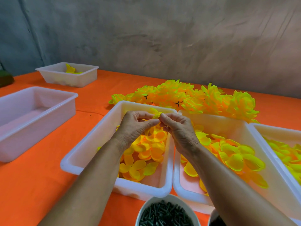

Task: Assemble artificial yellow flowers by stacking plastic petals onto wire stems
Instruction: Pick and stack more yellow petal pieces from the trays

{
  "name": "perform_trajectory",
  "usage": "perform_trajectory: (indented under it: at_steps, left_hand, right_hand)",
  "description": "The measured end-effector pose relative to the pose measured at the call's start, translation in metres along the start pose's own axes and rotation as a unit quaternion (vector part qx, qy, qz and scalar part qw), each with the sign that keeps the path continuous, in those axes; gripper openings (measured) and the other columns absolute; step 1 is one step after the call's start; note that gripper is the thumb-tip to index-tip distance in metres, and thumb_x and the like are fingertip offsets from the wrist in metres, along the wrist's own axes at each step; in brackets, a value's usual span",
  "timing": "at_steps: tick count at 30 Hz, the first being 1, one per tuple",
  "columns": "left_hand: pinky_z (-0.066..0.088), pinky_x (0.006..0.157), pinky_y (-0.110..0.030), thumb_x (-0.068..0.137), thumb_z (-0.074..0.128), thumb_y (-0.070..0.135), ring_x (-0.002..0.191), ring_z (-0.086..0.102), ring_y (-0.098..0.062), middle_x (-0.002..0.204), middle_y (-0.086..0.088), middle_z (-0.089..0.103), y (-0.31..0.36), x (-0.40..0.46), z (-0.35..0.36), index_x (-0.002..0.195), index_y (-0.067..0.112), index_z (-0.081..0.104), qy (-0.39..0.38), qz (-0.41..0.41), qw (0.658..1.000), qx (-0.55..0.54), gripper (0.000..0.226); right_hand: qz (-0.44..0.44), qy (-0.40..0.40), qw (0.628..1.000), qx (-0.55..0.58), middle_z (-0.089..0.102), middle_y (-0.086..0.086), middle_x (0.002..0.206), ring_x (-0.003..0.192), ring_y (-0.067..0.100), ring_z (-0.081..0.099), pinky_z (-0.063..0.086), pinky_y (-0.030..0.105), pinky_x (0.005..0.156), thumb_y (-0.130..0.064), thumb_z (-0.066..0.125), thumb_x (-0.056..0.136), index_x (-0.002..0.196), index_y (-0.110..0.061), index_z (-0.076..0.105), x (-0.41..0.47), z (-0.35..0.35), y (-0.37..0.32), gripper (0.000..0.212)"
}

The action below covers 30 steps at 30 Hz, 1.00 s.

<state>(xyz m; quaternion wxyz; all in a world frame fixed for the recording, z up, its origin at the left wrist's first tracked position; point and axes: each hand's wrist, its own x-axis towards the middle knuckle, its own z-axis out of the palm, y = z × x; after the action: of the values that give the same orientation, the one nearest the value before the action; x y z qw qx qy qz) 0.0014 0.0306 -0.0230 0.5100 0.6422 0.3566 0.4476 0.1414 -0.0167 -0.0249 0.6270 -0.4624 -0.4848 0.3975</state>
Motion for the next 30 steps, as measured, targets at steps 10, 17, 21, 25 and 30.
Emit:
perform_trajectory:
  at_steps: [10,17,21,25,30]
  left_hand:
    - [0.054,0.055,-0.03,0.085,0.068,0.017,0.062,0.061,-0.016,0.079,-0.008,0.069,-0.002,0.0,0.001,0.095,0.006,0.071,-0.038,-0.006,0.999,0.013,0.015]
    - [0.054,0.051,-0.023,0.093,0.057,0.019,0.086,0.06,-0.014,0.09,0.0,0.066,0.004,0.002,-0.001,0.085,0.019,0.068,0.034,-0.023,0.997,-0.068,0.015]
    - [0.05,0.047,-0.019,0.095,0.055,0.02,0.081,0.056,-0.006,0.083,0.008,0.063,0.003,0.003,-0.001,0.079,0.024,0.066,0.078,-0.017,0.995,-0.052,0.02]
    - [0.048,0.047,-0.018,0.092,0.06,0.016,0.065,0.059,0.001,0.076,0.009,0.063,-0.002,0.004,-0.003,0.084,0.029,0.062,0.084,0.025,0.996,0.005,0.015]
    - [0.048,0.047,-0.02,0.086,0.068,0.014,0.059,0.057,-0.003,0.071,0.002,0.064,-0.002,0.003,-0.001,0.084,0.019,0.062,0.082,0.043,0.994,0.05,0.007]
  right_hand:
    - [0.009,-0.004,1.0,-0.014,0.058,0.002,0.065,0.06,0.006,0.052,0.043,0.014,0.059,-0.01,0.06,0.089,0.074,-0.009,0.064,0.001,-0.001,-0.001,0.015]
    - [0.006,0.111,0.994,0.009,0.06,0.006,0.086,0.066,0.011,0.055,0.043,0.021,0.058,-0.012,0.064,0.087,0.088,-0.013,0.06,0.002,0.005,0.0,0.005]
    - [0.001,0.099,0.995,-0.015,0.061,0.002,0.077,0.061,0.009,0.052,0.04,0.016,0.05,-0.01,0.063,0.089,0.088,-0.011,0.064,-0.001,0.007,0.0,0.002]
    - [-0.024,0.058,0.996,-0.061,0.062,0.001,0.076,0.066,0.009,0.052,0.04,0.014,0.054,-0.013,0.055,0.094,0.088,-0.011,0.067,-0.003,0.008,-0.001,0.014]
    - [-0.034,0.057,0.993,-0.099,0.064,-0.001,0.075,0.068,0.007,0.056,0.043,0.013,0.055,-0.015,0.061,0.09,0.082,-0.016,0.068,0.0,0.009,0.001,0.011]
